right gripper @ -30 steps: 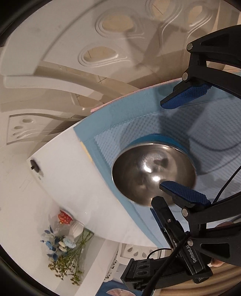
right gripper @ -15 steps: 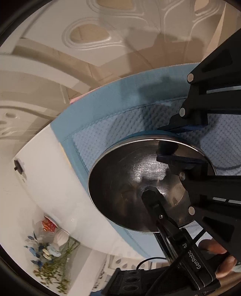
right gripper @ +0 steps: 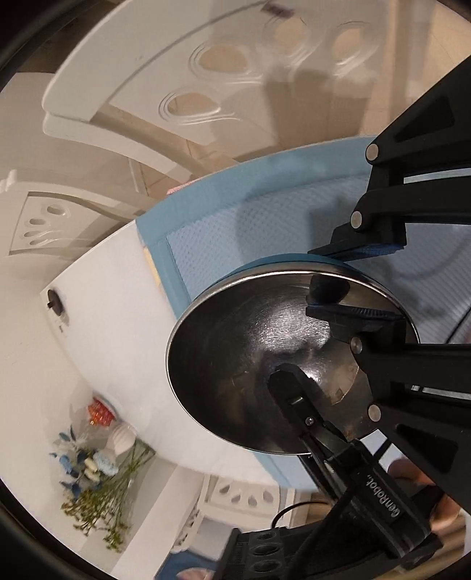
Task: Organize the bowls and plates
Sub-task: 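Carry the blue steel bowl over the nested bowls and lower it inside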
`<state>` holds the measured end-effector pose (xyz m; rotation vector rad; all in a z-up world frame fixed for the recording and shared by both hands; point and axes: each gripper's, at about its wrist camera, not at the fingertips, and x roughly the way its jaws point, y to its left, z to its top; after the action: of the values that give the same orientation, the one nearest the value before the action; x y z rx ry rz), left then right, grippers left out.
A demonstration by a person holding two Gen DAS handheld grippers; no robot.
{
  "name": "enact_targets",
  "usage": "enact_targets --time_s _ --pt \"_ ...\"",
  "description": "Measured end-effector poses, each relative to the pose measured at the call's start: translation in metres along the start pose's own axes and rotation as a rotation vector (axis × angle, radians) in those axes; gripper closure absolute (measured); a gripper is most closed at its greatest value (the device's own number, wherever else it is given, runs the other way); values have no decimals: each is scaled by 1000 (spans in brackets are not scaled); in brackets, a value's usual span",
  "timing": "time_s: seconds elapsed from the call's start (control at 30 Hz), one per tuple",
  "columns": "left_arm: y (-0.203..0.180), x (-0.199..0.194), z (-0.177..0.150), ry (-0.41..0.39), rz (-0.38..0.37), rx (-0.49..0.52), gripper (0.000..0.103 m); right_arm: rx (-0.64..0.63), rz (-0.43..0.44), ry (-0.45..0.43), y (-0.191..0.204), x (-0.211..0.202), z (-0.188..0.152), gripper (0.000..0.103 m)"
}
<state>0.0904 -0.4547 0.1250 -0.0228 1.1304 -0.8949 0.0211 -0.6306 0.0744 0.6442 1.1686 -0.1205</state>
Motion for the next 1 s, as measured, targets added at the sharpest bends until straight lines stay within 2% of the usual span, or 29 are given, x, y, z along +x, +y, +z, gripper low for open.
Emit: enact_targets --time_s 0.33,0.5,0.77,1.0 --pt "-42 -83 -40 -122 -24 9 83 -19 22 -72 36 -87 -53 81" --pt "-47 -116 -70 -161 -37 -14 83 -30 44 -73 50 -110 -88 81" --pt "-40 -137 -118 -158 -46 -57 83 -23 67 -8 58 -115 -143 80" --pt "-30 -138 -162 -107 19 -61 81 2 78 107 58 -88 -190 79"
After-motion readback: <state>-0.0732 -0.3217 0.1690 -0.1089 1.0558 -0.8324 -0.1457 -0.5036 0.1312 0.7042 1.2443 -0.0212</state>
